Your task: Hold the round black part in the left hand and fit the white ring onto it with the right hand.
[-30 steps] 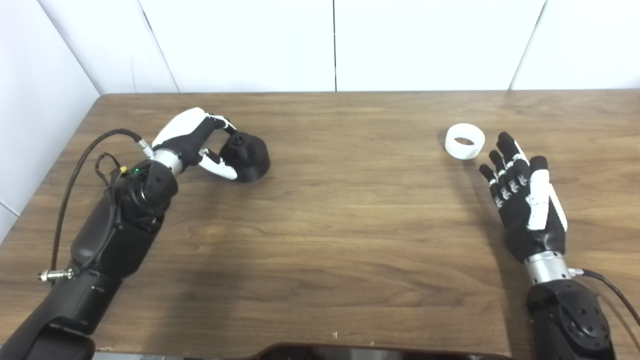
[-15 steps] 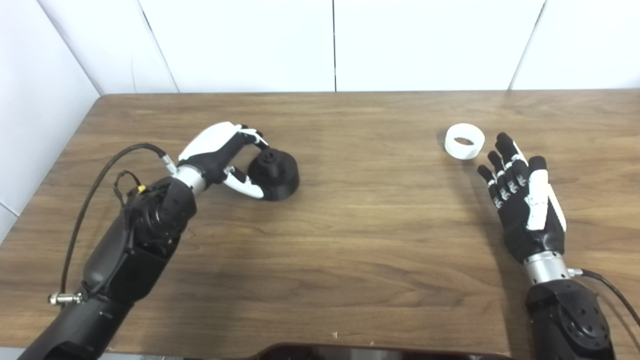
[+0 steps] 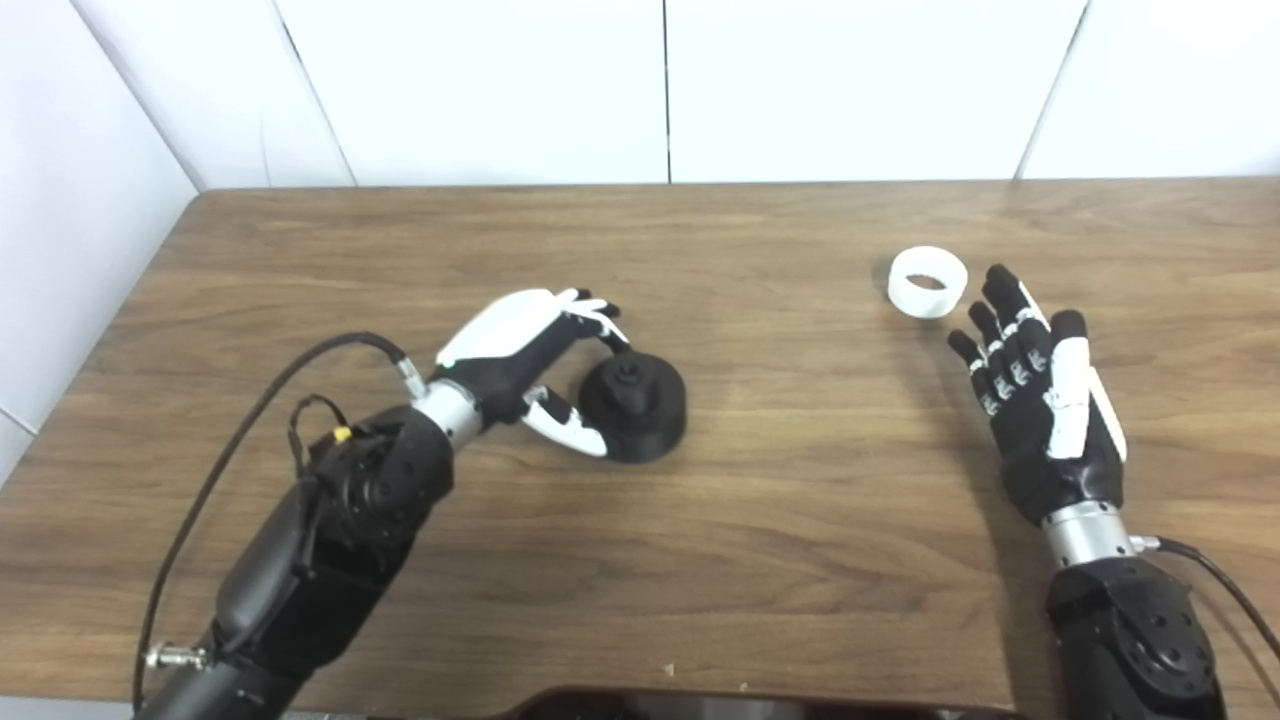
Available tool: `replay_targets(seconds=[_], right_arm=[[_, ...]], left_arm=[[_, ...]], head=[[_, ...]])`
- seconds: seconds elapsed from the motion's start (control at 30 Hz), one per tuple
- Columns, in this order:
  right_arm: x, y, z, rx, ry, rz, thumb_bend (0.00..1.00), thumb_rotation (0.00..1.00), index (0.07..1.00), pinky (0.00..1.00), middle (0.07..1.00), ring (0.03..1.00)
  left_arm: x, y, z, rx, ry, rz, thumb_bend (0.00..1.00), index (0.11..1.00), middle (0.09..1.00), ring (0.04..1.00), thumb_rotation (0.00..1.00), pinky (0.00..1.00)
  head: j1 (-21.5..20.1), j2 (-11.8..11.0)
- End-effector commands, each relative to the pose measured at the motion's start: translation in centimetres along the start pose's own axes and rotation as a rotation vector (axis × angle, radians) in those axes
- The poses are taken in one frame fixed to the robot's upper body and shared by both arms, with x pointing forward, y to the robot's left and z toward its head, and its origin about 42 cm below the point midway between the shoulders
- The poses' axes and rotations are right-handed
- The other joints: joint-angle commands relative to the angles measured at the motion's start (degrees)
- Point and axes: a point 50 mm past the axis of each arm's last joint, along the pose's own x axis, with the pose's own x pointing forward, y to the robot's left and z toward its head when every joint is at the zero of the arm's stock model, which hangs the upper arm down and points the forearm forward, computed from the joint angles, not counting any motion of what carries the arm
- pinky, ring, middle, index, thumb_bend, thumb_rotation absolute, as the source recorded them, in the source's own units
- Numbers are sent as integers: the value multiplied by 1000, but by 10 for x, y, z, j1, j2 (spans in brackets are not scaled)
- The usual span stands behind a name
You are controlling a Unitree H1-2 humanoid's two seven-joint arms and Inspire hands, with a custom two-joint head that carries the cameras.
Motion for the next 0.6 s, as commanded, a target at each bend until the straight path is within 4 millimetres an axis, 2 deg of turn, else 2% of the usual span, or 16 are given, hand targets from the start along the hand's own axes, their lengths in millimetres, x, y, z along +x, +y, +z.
replay_targets(seconds=[0.0, 0.27, 0.57], right_arm=[[7, 6, 18, -10, -79, 26, 558, 1000, 946, 948, 999, 1000], [7, 7, 18, -5, -83, 28, 560, 1000, 947, 955, 996, 1000], [6, 8, 19, -2, -81, 22, 561, 1000, 941, 960, 991, 998]], left_arm=[[-2, 6, 8, 44, -19, 26, 809, 652, 936, 1000, 142, 890], [-9, -11, 23, 43, -56, 11, 798, 662, 939, 1000, 144, 865], [-18, -27, 34, 24, -99, -21, 775, 665, 945, 1000, 135, 884]], head=[[0, 1], [-3, 1], [-9, 1]])
